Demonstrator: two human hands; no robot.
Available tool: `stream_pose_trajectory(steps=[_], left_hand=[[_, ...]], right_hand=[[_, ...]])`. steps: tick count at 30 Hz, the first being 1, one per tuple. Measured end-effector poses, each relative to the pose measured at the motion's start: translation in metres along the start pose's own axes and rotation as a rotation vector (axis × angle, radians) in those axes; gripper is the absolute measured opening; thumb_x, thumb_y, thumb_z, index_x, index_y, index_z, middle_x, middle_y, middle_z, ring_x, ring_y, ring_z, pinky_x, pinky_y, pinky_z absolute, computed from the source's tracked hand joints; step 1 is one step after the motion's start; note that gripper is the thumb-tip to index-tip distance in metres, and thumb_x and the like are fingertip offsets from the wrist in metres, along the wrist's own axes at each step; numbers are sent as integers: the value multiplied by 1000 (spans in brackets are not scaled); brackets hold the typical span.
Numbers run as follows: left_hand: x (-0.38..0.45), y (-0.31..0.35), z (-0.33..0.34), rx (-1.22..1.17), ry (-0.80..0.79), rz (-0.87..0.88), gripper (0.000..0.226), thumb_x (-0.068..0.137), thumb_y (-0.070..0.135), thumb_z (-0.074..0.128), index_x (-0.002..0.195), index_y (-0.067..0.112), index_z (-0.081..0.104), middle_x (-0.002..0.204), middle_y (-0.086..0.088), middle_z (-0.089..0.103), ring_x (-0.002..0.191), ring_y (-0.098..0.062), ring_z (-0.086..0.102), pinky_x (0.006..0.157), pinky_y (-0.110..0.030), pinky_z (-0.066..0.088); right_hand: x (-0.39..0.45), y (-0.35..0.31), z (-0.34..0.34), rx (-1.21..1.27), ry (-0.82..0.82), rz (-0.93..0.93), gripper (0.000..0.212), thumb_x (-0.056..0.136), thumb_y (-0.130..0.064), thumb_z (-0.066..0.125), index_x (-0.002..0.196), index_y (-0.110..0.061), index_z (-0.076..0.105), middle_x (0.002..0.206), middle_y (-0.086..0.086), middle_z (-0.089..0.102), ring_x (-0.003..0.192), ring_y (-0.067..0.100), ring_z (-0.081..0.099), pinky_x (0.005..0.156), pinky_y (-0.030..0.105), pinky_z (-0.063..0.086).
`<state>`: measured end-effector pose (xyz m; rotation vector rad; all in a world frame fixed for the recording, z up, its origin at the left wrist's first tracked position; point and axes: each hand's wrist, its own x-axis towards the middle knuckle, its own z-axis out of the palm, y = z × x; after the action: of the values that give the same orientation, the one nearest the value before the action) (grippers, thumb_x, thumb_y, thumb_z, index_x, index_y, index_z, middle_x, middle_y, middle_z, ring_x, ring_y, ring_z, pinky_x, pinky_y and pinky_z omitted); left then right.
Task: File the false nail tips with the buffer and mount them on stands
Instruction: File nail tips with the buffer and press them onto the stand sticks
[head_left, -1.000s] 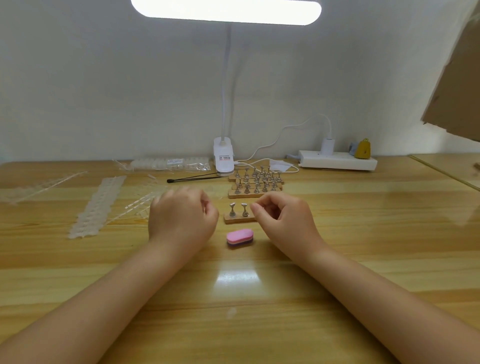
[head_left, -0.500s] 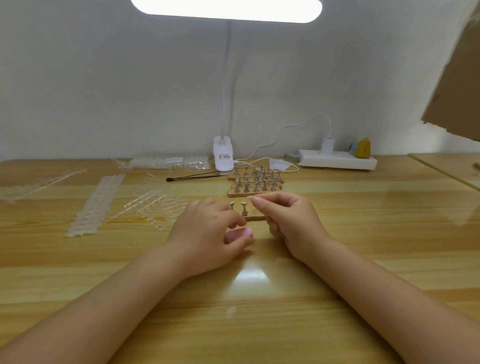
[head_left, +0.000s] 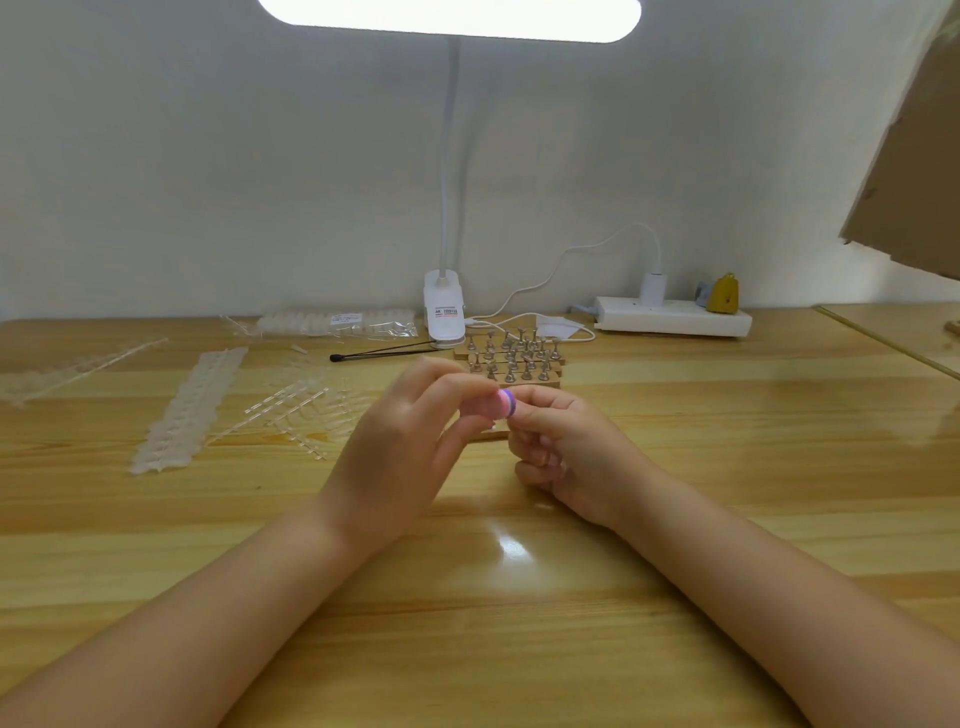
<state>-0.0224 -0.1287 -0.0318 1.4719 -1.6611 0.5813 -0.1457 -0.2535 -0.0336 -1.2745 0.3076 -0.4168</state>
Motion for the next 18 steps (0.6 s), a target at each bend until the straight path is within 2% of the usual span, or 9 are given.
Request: stream_pose_trajectory(steps=[4,7,8,13,16,18], left_hand=[[-3,-5,-3,96,1,-48,19,85,7,69,102,1,68,96,-10,64,83,-22,63,72,-41,54],[1,5,1,56,42,20,20,90,13,62,104,0,67,103,-11,63,91,-21,62,82,-32,51],[2,7,2,53,29,44,22,91,15,59,104,0,67,102,-11,64,91,-21,61,83,-31,50],[0,-3,-3,120,15,-72,22,90,14,63,102,-3,68,97,-12,67,86,-28,64,77,-45,53],[2,3,-1,21,13,-41,27,93,16,55,109,-3,65,103,-12,66,92,-24,64,85,-35,51],[1,6,3,-33,-35,-29,25,92,13,59,112,-2,64,105,-11,66,94,-22,63,86,-31,51]], right_hand=[[0,-2,-3,67,-11,27,13,93,-10,51,85,-13,61,56,-5,36,44,6,31,40,17,20],[0,0,-1,16,-54,-1,3,89,-14,54,90,-13,56,56,-6,40,46,6,33,42,18,20],[0,0,-1,1,-68,-8,5,87,-16,56,91,-14,55,57,-7,42,46,7,34,42,19,20],[0,-1,-4,45,-97,-7,4,84,-18,57,86,-16,54,59,-6,40,47,6,36,41,17,21],[1,2,-3,15,-103,-26,9,83,-20,58,89,-16,53,61,-5,41,47,7,35,42,19,19],[0,2,-3,15,-97,-25,10,83,-19,57,90,-15,52,62,-4,42,47,7,35,42,19,19]])
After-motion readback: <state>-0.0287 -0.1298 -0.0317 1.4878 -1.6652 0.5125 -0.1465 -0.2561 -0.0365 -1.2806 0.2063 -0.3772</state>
